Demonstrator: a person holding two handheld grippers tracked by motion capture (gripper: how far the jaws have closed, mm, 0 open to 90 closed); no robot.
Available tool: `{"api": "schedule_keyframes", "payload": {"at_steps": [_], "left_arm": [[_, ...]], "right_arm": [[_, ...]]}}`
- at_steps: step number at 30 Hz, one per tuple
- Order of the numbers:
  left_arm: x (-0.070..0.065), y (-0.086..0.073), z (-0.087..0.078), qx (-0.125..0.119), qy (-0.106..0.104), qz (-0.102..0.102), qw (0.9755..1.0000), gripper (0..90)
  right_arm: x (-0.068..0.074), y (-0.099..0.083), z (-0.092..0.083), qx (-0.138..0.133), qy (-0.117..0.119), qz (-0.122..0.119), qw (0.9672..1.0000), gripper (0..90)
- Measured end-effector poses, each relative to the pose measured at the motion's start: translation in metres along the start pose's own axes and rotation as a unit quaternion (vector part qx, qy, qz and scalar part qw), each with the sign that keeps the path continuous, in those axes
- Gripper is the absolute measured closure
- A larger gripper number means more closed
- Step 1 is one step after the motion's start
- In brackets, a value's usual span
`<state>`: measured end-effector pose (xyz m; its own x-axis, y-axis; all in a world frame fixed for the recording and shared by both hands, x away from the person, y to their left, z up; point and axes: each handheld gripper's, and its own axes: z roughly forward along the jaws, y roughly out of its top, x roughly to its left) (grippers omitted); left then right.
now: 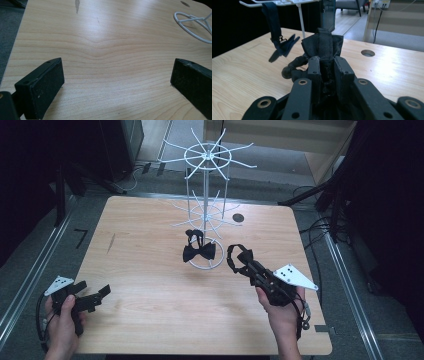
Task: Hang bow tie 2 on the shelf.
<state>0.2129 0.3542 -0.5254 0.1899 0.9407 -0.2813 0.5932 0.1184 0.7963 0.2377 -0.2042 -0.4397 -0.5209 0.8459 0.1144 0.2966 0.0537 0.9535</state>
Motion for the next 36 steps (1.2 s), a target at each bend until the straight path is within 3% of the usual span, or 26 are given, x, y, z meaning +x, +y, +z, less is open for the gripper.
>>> {"api": "schedule_keyframes", "payload": {"at_steps": [21,36], "left_arm": [[0.0,0.0,0.0,0.0,0.001,0.001,1.0,0.0],[0.0,0.0,0.0,0.0,0.001,0.001,1.0,0.0]], "right_arm": [[0.022,0.024,-0.012,-0.041,0.03,-0.004,0.9987,77.6],[0.037,0.04,-0.025,-0.069,0.045,-0.019,0.9964,77.6]]}}
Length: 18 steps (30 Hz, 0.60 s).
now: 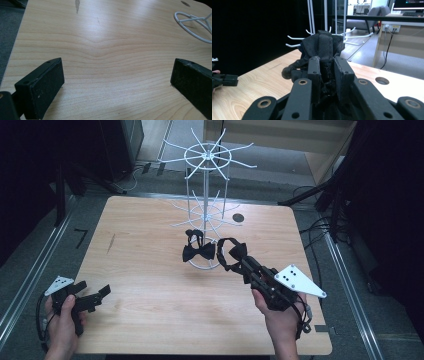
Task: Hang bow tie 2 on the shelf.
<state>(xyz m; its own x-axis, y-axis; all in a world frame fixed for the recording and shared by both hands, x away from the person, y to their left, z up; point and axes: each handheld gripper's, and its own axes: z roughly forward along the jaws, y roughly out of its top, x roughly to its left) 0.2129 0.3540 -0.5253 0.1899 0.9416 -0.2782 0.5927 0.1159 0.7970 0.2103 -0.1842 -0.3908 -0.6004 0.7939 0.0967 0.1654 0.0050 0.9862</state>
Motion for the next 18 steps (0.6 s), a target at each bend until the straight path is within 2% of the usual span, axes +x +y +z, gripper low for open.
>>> {"api": "schedule_keyframes", "payload": {"at_steps": [6,18], "left_arm": [[0.0,0.0,0.0,0.0,0.0,0.001,1.0,0.0],[0.0,0.0,0.0,-0.001,0.001,0.002,1.0,0.0]], "right_arm": [[0.004,0.005,-0.002,-0.01,0.005,-0.003,0.9999,77.7],[0.004,0.005,0.009,-0.019,0.008,0.0,0.9998,77.7]]}}
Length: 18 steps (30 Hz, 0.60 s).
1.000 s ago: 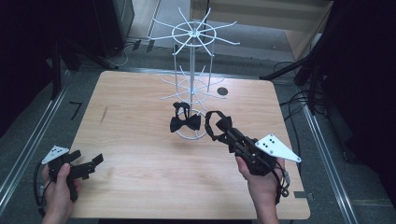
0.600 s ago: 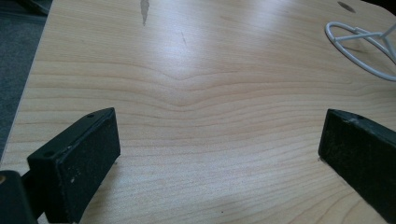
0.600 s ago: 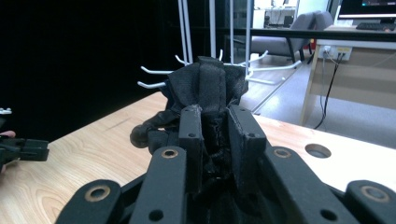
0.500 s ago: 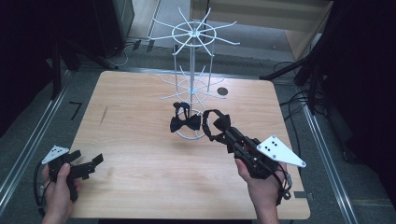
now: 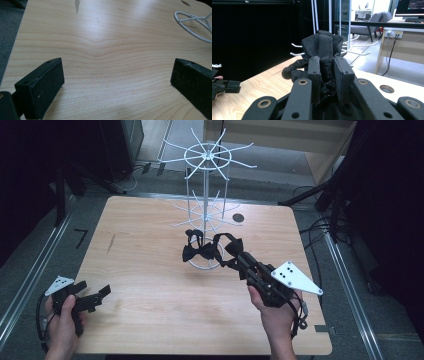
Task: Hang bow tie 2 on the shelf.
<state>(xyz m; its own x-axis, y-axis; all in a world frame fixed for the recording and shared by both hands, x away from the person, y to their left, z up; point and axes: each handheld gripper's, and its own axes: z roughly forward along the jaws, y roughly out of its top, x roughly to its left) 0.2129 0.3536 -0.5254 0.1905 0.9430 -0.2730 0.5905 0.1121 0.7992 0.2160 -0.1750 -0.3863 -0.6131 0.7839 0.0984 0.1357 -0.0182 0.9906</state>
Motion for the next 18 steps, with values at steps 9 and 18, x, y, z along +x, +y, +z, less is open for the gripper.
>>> {"api": "schedule_keyframes", "payload": {"at_steps": [9,18], "left_arm": [[-0.002,-0.001,-0.001,0.0,0.0,0.004,1.0,0.0],[-0.003,-0.002,-0.003,-0.008,0.003,0.007,0.9999,0.0]], "right_arm": [[-0.006,-0.004,0.009,0.007,-0.003,0.005,1.0,77.6],[-0.012,-0.008,0.02,0.015,0.0,0.013,0.9998,77.6]]}}
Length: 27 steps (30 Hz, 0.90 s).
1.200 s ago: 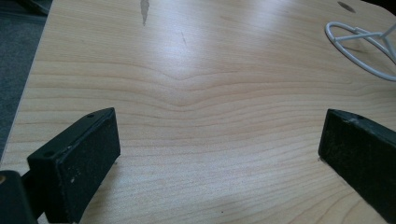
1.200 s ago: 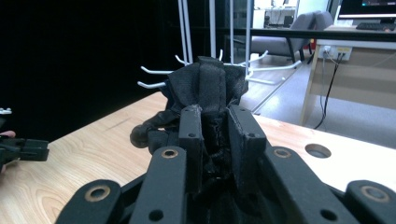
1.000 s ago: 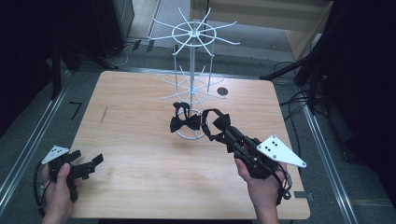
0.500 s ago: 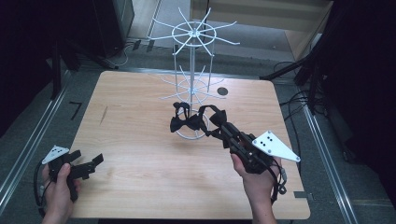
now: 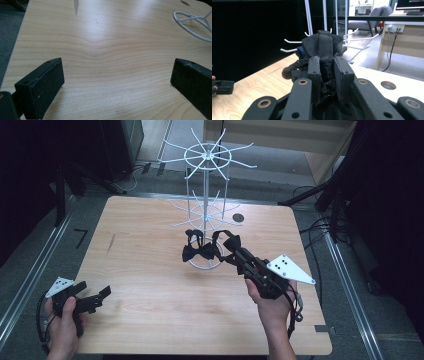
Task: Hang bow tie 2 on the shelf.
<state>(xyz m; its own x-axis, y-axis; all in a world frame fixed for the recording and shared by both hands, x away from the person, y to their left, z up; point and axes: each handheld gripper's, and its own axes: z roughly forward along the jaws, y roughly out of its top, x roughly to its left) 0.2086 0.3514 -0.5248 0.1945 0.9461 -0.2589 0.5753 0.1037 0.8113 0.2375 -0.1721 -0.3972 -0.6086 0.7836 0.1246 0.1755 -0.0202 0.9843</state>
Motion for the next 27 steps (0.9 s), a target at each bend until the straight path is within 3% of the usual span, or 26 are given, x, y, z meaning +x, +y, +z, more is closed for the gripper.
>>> {"api": "schedule_keyframes", "payload": {"at_steps": [9,15,21,27], "left_arm": [[0.0,-0.003,-0.004,-0.02,-0.021,0.0,0.9996,0.0],[-0.002,-0.004,-0.007,-0.036,-0.002,0.0,0.9993,0.0],[-0.004,-0.005,-0.008,-0.04,0.003,0.008,0.9992,0.0],[-0.008,-0.006,-0.009,-0.046,0.011,0.03,0.9984,0.0]], "right_arm": [[-0.005,-0.001,0.011,0.002,0.004,0.003,1.0,77.6],[-0.01,-0.004,0.019,0.008,0.004,0.007,0.9999,77.6],[-0.017,-0.008,0.026,0.012,0.002,0.017,0.9998,77.6],[-0.025,-0.014,0.035,0.019,-0.005,0.028,0.9994,77.7]]}}
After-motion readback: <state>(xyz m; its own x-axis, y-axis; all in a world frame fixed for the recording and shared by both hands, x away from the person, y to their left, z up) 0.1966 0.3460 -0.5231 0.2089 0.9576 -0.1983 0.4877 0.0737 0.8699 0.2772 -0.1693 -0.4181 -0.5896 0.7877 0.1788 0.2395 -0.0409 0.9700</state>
